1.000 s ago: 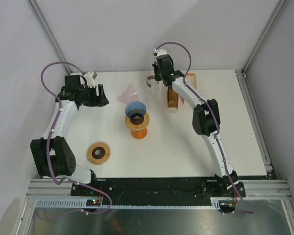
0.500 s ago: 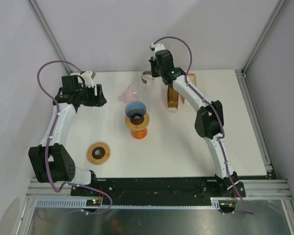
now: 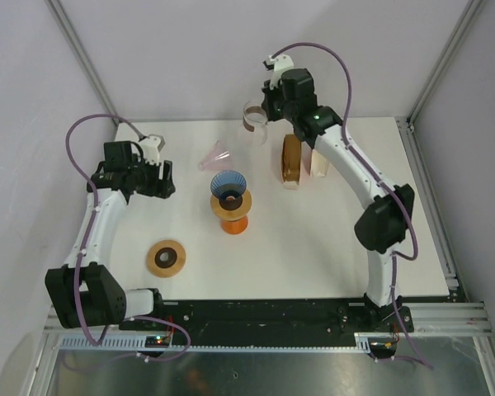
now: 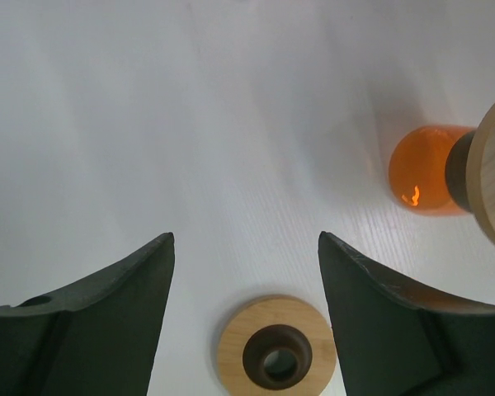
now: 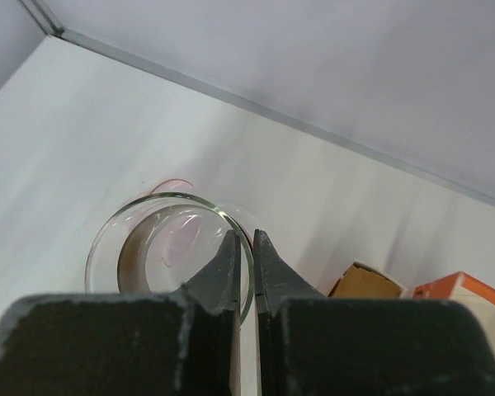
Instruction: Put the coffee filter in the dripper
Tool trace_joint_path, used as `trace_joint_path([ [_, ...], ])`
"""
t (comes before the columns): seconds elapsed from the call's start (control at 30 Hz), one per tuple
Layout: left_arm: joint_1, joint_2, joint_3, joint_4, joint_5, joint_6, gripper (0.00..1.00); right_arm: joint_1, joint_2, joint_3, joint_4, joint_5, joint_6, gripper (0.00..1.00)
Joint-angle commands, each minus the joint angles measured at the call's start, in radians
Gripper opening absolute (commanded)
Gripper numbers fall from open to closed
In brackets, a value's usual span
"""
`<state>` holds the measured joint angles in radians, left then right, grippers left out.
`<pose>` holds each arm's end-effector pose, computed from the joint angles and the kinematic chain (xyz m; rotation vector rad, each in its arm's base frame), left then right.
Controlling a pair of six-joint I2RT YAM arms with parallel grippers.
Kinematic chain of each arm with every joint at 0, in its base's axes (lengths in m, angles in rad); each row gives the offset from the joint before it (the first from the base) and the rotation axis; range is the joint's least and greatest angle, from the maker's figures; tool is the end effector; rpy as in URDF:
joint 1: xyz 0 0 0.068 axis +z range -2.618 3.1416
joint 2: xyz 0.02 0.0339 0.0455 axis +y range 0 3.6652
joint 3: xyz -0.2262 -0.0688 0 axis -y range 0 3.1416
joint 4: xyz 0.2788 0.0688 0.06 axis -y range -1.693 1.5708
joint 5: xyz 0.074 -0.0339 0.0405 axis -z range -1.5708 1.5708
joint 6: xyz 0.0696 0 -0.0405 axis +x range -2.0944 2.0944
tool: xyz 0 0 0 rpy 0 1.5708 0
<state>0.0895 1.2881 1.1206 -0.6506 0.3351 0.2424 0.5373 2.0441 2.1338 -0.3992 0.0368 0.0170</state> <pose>0.3380 0.0074 0.2414 0.3344 2.3195 -0.2374 0.4585 0.2702 0.3558 -0.4627 1.8373 0.3449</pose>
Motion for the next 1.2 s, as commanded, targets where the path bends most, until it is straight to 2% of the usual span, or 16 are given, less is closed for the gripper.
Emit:
trace_joint_path([
  [0.0,0.007,-0.057,-0.022,-0.068,-0.034,0.086,0.75,0.013,-0.158,-0.055,0.001,-0.022,-0.042,0.0],
  [0.2,0.003,-0.122,-0.07,-0.168,-0.067,0.205,0.74,0.017,-0.346,-0.219,-0.075,-0.001,-0.075,0.0],
  [0.33,-0.006,-0.15,-0.124,-0.246,-0.092,0.296,0.7,0.009,-0.525,-0.466,-0.067,-0.02,-0.067,0.0],
  [0.53,-0.008,-0.174,-0.208,-0.272,-0.131,0.392,0.66,0.007,-0.744,-0.813,0.01,-0.071,-0.014,0.0],
  [0.67,-0.007,-0.176,-0.232,-0.272,-0.111,0.402,0.65,0.011,-0.786,-0.934,0.026,-0.081,0.019,0.0],
  [0.8,-0.007,-0.175,-0.277,-0.268,-0.07,0.437,0.6,0.031,-0.789,-1.025,0.072,-0.091,0.031,0.0],
  [1.0,-0.007,-0.283,-0.377,-0.228,-0.006,0.581,0.61,0.046,-0.82,-1.186,0.221,-0.136,0.032,0.0],
  [1.17,-0.006,-0.311,-0.402,-0.198,0.001,0.618,0.59,0.048,-0.801,-1.254,0.279,-0.164,0.033,0.0],
])
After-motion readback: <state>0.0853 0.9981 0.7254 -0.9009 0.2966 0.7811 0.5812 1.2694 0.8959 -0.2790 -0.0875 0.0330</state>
